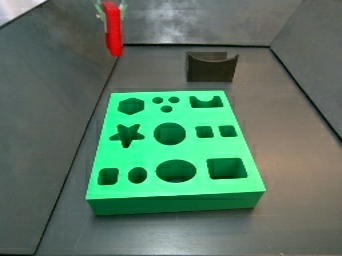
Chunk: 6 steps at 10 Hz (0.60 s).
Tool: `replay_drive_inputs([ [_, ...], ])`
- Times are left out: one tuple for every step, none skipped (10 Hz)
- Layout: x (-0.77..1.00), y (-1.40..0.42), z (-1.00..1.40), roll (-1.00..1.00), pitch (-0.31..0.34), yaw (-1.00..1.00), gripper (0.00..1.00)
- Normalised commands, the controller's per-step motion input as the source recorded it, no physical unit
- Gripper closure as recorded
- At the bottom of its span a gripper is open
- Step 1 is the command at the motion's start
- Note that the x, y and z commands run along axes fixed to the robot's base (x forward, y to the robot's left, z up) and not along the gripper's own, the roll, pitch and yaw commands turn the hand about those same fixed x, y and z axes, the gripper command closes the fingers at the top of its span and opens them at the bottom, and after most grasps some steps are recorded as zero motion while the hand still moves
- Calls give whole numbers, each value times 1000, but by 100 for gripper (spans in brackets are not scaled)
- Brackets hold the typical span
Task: Pick up the double-square object. Move up. Move to above the board. Insert the double-square object.
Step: Move to above the board.
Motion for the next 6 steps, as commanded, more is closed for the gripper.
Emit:
replay_drive_inputs([
  [-193, -75, 1000, -193, -3, -43, 100],
  [-181, -71, 1000, -147, -32, -26, 100],
  [-175, -68, 1000, -135, -41, -21, 100],
  [-166, -63, 1000, -121, -47, -20, 100],
  [-160, -62, 1000, -117, -44, -17, 100],
  [-146, -57, 1000, -122, -42, -15, 100],
])
